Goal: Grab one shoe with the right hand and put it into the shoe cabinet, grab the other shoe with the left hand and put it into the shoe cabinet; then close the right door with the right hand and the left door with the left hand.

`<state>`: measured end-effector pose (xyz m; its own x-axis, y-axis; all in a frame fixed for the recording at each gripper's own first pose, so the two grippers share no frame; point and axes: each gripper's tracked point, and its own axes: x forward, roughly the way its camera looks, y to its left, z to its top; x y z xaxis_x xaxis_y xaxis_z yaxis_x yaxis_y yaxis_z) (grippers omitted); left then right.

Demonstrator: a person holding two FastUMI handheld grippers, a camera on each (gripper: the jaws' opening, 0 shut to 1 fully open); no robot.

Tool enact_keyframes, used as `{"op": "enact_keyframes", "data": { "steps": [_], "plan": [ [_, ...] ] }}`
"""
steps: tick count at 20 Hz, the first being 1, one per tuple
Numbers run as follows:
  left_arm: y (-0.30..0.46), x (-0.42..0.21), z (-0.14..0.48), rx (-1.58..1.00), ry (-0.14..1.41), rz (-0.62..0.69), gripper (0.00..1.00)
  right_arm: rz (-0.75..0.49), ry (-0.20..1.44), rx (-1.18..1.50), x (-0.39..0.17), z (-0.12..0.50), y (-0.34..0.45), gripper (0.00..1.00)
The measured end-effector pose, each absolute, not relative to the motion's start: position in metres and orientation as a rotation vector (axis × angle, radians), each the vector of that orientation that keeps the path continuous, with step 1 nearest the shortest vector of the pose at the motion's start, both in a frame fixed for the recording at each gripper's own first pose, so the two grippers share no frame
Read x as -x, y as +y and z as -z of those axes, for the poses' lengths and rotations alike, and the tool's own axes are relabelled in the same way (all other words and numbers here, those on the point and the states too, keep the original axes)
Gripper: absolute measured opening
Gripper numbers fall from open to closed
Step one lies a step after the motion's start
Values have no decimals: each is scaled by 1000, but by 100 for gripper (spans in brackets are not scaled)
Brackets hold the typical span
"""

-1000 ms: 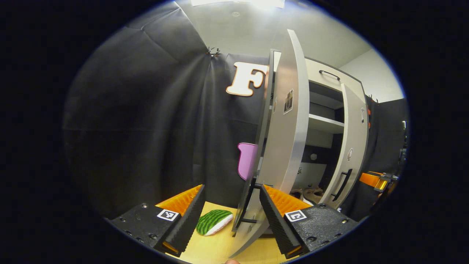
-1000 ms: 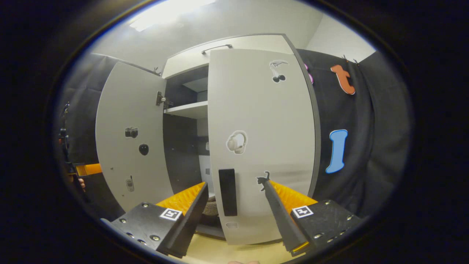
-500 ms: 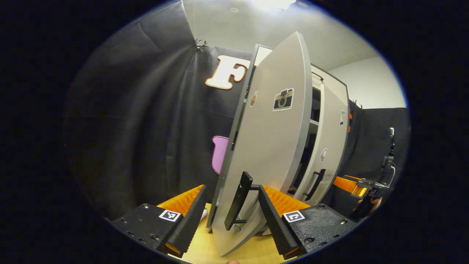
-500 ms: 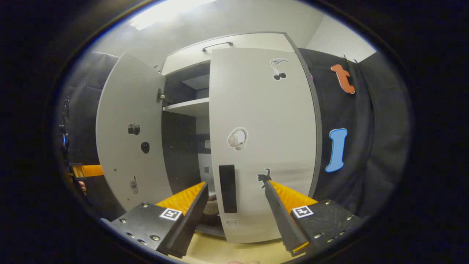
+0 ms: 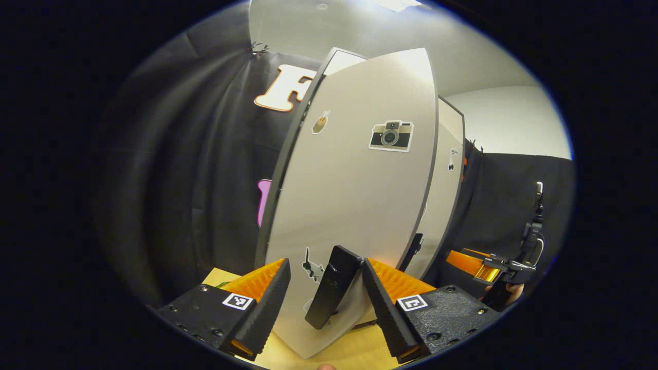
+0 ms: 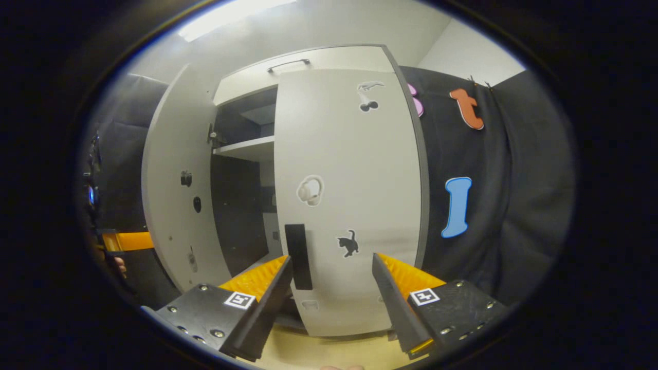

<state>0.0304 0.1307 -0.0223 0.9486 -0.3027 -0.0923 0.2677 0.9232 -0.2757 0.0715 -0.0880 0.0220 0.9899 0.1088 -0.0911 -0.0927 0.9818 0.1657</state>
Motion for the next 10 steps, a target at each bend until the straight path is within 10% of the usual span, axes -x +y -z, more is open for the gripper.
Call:
{"op": "enact_keyframes", "data": {
  "steps": [10],
  "plan": [
    [67, -71, 29, 210, 150, 426, 91, -4, 111, -190, -45, -15, -127, 94]
  ]
}}
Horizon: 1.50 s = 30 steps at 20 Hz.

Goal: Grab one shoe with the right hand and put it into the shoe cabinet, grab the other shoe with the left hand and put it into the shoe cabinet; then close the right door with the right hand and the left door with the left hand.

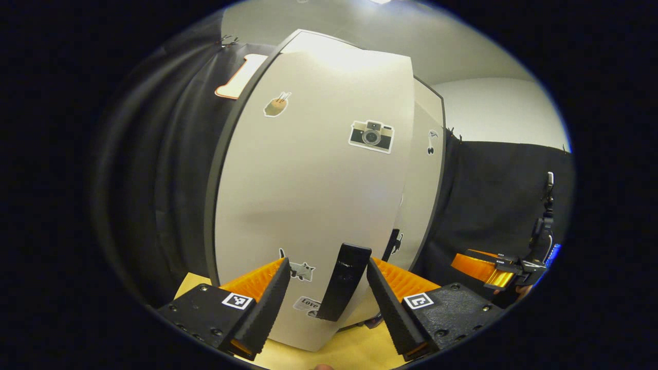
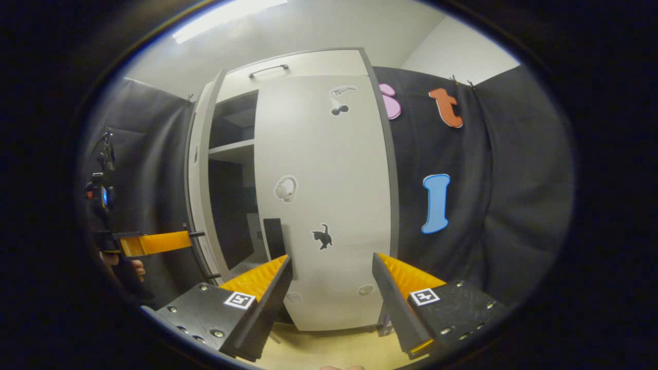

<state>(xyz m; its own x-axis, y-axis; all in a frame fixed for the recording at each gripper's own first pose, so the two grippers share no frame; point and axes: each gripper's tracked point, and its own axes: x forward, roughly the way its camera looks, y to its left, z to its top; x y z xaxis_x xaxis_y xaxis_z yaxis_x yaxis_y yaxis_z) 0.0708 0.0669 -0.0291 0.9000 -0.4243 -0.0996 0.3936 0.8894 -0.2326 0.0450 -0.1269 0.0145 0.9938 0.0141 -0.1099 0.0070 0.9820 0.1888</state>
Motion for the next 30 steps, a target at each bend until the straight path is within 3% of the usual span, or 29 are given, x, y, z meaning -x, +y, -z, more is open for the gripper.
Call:
{"op": "enact_keyframes", "data": {
  "steps": [4, 5, 7, 9, 13, 16, 17, 18, 20, 30],
  "plan": [
    [56, -87, 30, 207, 150, 455, 92, 38, 112, -212, -32, -12, -145, 94],
    [54, -90, 31, 207, 149, 457, 91, 47, 111, -215, -29, -13, -149, 89],
    [51, -96, 31, 196, 147, 456, 92, 62, 108, -218, -22, -14, -155, 94],
    [44, -103, 30, 176, 144, 450, 92, 75, 104, -214, -15, -16, -160, 89],
    [31, -102, 20, 118, 109, 459, 87, 84, 96, -207, 0, -21, -163, 89],
    [24, -86, 11, 82, 99, 449, 87, 85, 74, -209, 9, -30, -161, 89],
    [22, -76, 8, 80, 97, 450, 87, 83, 69, -209, 13, -33, -160, 94],
    [19, -69, 5, 75, 94, 447, 82, 79, 63, -208, 16, -36, -158, 94],
    [20, -51, -4, 56, 76, 419, 87, 69, 48, -207, 21, -44, -155, 94],
    [29, 5, -33, 36, -7, 304, 86, 14, -12, -163, 30, -68, -131, 94]
  ]
}}
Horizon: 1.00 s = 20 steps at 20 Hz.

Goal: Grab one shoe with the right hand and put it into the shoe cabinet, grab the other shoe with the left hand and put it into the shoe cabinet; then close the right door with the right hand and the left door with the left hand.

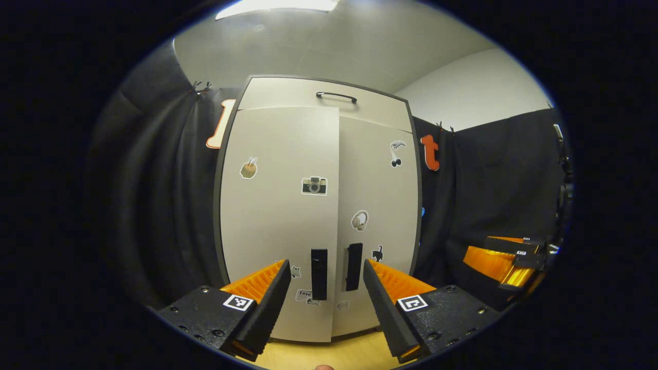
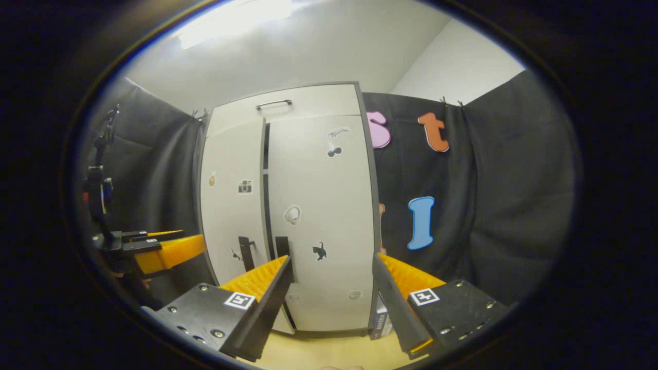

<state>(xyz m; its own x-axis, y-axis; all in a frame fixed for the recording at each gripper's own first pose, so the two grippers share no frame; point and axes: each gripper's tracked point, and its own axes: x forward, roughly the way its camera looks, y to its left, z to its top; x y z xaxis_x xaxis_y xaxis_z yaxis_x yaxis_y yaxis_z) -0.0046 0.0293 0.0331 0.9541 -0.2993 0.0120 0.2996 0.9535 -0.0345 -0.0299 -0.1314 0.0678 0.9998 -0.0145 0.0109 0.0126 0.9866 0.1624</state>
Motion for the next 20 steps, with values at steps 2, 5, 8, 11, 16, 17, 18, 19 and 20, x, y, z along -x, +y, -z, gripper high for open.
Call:
{"op": "enact_keyframes", "data": {
  "steps": [2, 5, 8, 11, 16, 17, 18, 19, 20],
  "plan": [
    [33, 8, -34, 41, -7, 293, 86, 2, -9, -160, 29, -67, -128, 94],
    [39, 9, -32, 45, 3, 279, 86, -13, -10, -162, 29, -67, -125, 94],
    [45, 9, -32, 45, 6, 259, 86, -23, -9, -163, 29, -67, -123, 94],
    [50, 10, -34, 45, 2, 242, 87, -28, -8, -162, 28, -66, -122, 89],
    [57, 10, -34, 51, 1, 225, 87, -34, -13, -165, 27, -68, -121, 94],
    [57, 10, -34, 55, 0, 222, 87, -34, -13, -164, 25, -68, -121, 94],
    [57, 9, -33, 54, 3, 222, 87, -32, -15, -164, 25, -68, -122, 94],
    [57, 8, -31, 51, 8, 224, 87, -28, -15, -166, 24, -69, -122, 94],
    [58, 7, -29, 52, 11, 226, 87, -27, -12, -171, 23, -68, -122, 94]
  ]
}}
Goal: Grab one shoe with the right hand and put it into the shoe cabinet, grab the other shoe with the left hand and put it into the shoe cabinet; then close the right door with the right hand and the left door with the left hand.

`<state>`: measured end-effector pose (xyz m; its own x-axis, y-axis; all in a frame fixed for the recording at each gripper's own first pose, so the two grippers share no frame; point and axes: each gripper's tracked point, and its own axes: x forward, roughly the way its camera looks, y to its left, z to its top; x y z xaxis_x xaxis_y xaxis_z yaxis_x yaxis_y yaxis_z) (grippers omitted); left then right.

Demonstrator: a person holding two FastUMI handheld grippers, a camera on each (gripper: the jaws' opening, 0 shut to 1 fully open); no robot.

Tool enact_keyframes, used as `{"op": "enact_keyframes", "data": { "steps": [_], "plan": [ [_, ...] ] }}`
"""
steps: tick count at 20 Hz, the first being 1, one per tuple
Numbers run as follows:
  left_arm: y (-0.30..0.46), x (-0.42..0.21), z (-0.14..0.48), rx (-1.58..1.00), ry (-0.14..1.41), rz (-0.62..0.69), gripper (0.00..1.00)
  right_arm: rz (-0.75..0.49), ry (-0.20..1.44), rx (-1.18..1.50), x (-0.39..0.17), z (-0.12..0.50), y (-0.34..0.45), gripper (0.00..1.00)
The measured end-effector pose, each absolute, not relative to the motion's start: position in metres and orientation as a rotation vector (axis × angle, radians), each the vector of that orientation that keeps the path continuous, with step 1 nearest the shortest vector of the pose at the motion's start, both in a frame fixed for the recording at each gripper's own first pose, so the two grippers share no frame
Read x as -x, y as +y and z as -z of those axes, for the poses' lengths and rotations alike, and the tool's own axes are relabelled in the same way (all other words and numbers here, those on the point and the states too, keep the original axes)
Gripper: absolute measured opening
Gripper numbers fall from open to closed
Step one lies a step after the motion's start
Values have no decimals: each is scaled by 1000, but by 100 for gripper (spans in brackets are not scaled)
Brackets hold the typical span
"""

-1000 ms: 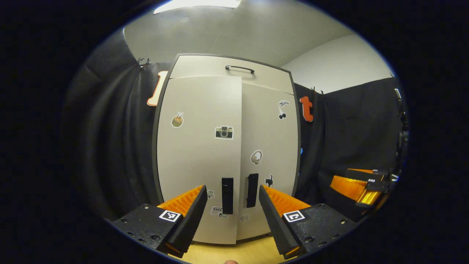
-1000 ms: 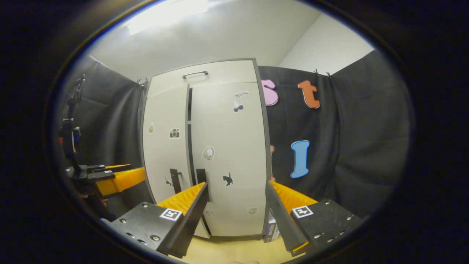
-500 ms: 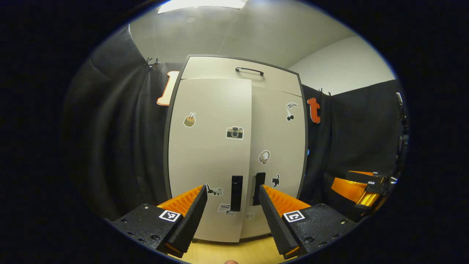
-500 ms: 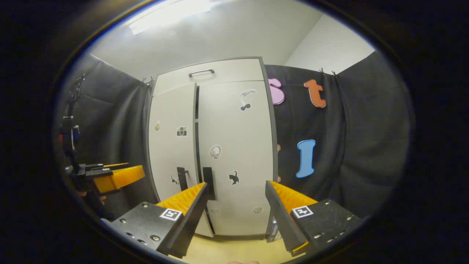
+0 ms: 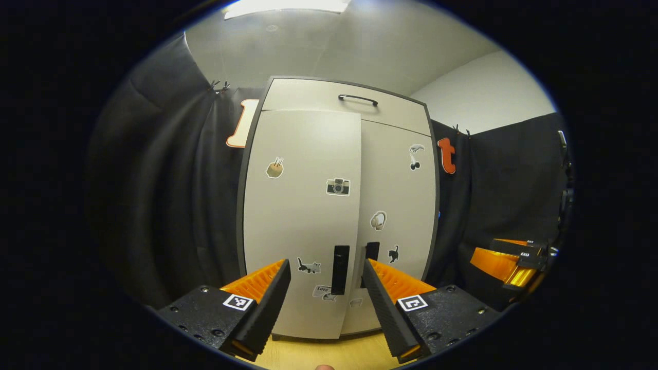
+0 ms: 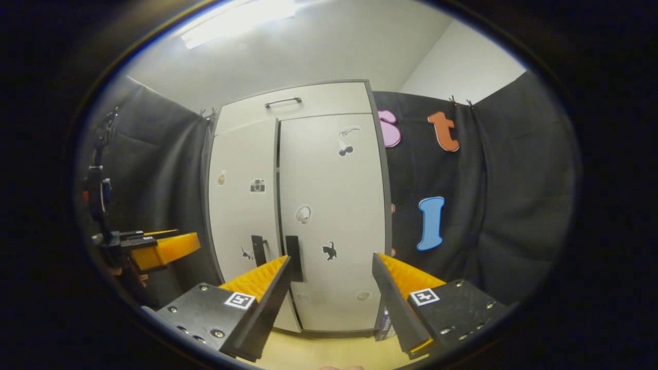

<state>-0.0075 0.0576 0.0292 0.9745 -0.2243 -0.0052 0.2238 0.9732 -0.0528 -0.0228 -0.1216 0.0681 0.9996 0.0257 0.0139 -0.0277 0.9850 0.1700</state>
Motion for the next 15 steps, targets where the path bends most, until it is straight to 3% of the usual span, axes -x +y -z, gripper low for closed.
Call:
{"op": "enact_keyframes", "data": {
  "steps": [3, 4, 7, 8, 15],
  "plan": [
    [55, 7, -23, 78, 26, 251, 87, -16, -6, -188, 21, -67, -120, 89],
    [55, 6, -20, 86, 33, 260, 87, -12, 0, -190, 21, -65, -119, 93],
    [55, -1, -13, 98, 54, 278, 87, 0, 18, -184, 24, -59, -116, 89],
    [57, -3, -13, 98, 56, 277, 87, 5, 22, -177, 25, -58, -116, 94],
    [53, -7, -11, 89, 57, 292, 87, 37, 24, -168, 38, -54, -120, 94]
  ]
}}
